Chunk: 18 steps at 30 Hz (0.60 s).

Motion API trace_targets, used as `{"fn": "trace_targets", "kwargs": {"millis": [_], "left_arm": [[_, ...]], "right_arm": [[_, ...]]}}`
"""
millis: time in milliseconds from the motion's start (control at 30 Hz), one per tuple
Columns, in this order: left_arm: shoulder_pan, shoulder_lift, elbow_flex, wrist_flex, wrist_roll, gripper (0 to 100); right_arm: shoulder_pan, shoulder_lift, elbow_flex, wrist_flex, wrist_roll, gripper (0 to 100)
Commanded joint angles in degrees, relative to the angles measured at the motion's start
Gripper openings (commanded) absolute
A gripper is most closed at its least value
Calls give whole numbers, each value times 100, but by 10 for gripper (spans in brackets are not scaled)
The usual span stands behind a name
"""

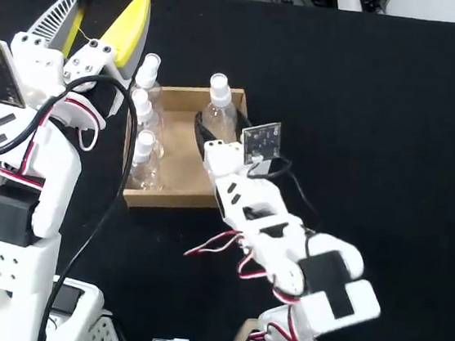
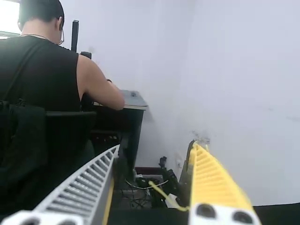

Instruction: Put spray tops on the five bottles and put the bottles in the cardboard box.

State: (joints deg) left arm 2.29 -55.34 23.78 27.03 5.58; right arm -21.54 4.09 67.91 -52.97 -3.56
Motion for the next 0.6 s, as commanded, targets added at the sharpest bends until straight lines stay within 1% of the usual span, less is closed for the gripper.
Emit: {"fn": "trace_targets", "kwargs": {"millis": [0, 233, 567], "left_arm": [[-31, -79, -13, -123, 53, 216], [-31, -79, -13, -123, 53, 216], [-31, -79, -13, -123, 53, 216]], "right_arm": [[-44, 154, -523, -185, -18, 11], [-62, 831, -945, -185, -18, 11], [-62, 1015, -1068, -193, -53, 16]]}}
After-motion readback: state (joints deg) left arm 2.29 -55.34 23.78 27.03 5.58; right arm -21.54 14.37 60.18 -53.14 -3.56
